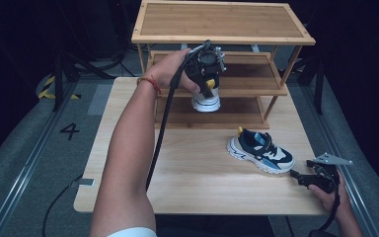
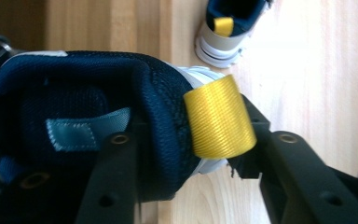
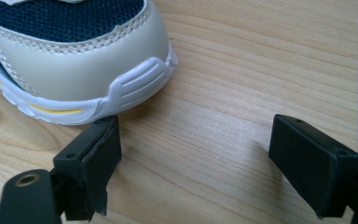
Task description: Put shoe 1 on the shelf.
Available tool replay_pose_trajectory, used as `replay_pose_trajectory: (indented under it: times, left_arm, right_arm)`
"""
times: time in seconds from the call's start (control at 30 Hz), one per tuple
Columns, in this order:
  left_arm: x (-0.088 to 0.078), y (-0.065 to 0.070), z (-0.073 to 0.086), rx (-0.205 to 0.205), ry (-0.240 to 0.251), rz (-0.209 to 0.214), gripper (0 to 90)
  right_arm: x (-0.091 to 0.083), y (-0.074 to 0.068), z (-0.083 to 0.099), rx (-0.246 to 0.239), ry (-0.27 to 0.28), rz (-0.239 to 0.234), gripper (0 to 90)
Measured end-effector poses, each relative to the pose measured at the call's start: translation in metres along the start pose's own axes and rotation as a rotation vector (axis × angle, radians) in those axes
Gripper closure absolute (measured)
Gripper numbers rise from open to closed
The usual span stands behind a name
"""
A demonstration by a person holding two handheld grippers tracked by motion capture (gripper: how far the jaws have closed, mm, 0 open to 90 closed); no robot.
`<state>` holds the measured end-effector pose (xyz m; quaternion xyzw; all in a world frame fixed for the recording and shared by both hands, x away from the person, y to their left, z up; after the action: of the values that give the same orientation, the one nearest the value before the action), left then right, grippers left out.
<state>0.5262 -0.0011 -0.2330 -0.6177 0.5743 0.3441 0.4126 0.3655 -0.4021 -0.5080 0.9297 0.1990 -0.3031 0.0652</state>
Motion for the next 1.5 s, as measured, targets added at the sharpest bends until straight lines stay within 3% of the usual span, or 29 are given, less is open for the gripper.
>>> replay_pose_trajectory:
  times: [0.1,0.2,0.4,0.47,0.5,0.53,0.6,0.63,0.67,0.7,0.73,0.77,0.9,1.03,1.07,1.1,1.13,1.17,1.2,1.27,1.37,1.5]
  left_arm:
    - [-0.001,-0.005,0.0,0.001,-0.013,-0.045,65.2]
    - [-0.001,-0.012,-0.001,0.007,-0.013,-0.063,68.4]
    - [0.004,-0.018,-0.003,0.027,-0.054,-0.067,66.8]
    - [0.005,-0.019,-0.005,-0.001,-0.057,-0.148,60.2]
    - [0.005,-0.019,-0.005,-0.001,-0.057,-0.148,56.3]
    - [0.005,-0.018,-0.006,-0.031,-0.047,-0.2,53.0]
    - [0.005,-0.017,-0.005,-0.047,-0.03,-0.218,49.0]
    - [0.004,-0.015,-0.004,-0.051,-0.015,-0.234,49.0]
    - [0.002,-0.012,-0.001,-0.067,0.03,-0.272,47.0]
    - [0.002,-0.012,-0.001,-0.067,0.03,-0.272,44.4]
    - [-0.001,-0.006,0.001,-0.08,0.073,-0.31,42.4]
    - [-0.001,-0.006,0.001,-0.08,0.073,-0.31,40.6]
    - [-0.012,0.005,0.008,-0.134,0.218,-0.376,33.8]
    - [-0.018,0.022,0.019,-0.218,0.344,-0.456,30.0]
    - [-0.016,0.03,0.025,-0.267,0.38,-0.493,28.1]
    - [-0.014,0.033,0.028,-0.288,0.385,-0.521,27.4]
    - [-0.014,0.033,0.028,-0.288,0.385,-0.521,27.1]
    - [-0.008,0.039,0.035,-0.345,0.418,-0.546,25.8]
    - [-0.008,0.039,0.035,-0.345,0.418,-0.546,24.4]
    - [0.0,0.042,0.042,-0.392,0.456,-0.519,23.7]
    - [0.015,0.046,0.048,-0.427,0.437,-0.516,20.7]
    - [0.03,0.043,0.051,-0.483,0.435,-0.552,20.6]
  right_arm:
    - [0.0,0.0,0.0,0.0,0.0,0.0,17.5]
    - [0.0,0.0,0.0,0.0,0.0,0.0,17.5]
    - [0.0,0.0,0.0,-0.001,0.0,0.0,17.5]
    - [0.0,0.0,0.0,-0.001,0.0,0.0,17.5]
    - [0.0,0.0,0.0,-0.001,0.0,0.0,17.5]
    - [0.0,0.0,0.0,0.0,0.0,0.0,17.5]
    - [0.0,0.0,0.0,0.0,0.0,0.0,17.5]
    - [0.0,0.0,0.0,-0.001,0.0,0.0,17.5]
    - [0.0,0.0,0.0,-0.001,0.0,0.0,17.5]
    - [0.0,0.0,0.0,-0.001,0.0,0.0,17.5]
    - [0.0,0.0,0.0,-0.002,0.0,0.0,17.5]
    - [0.0,0.0,0.0,-0.002,0.0,0.0,17.5]
    - [0.0,0.0,0.0,-0.001,-0.002,0.0,17.5]
    - [0.0,0.0,0.0,0.001,-0.002,0.0,17.5]
    - [0.0,0.0,0.0,-0.002,-0.001,-0.001,17.5]
    - [0.0,0.0,0.0,0.002,0.0,-0.001,17.5]
    - [0.0,0.0,0.0,0.002,0.0,-0.001,17.5]
    - [0.0,0.0,0.0,0.002,0.0,-0.001,17.5]
    - [0.0,0.0,0.0,0.002,0.0,-0.001,17.5]
    - [0.0,0.0,0.0,0.002,0.0,-0.001,17.5]
    - [0.0,0.0,0.0,0.002,0.0,-0.001,17.5]
    - [0.0,0.0,0.0,0.002,0.0,-0.001,17.5]
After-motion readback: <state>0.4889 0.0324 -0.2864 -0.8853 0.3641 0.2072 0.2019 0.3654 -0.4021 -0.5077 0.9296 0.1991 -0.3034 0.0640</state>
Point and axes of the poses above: each handheld gripper's, and its own axes: x roughly forward along the jaws, z roughly out of its underside, y roughly to its right, the point moved 3 cm from there along x, roughly forward along the jaws, and after that the axes turned 6 degrees about y, right-handed, at the moved point
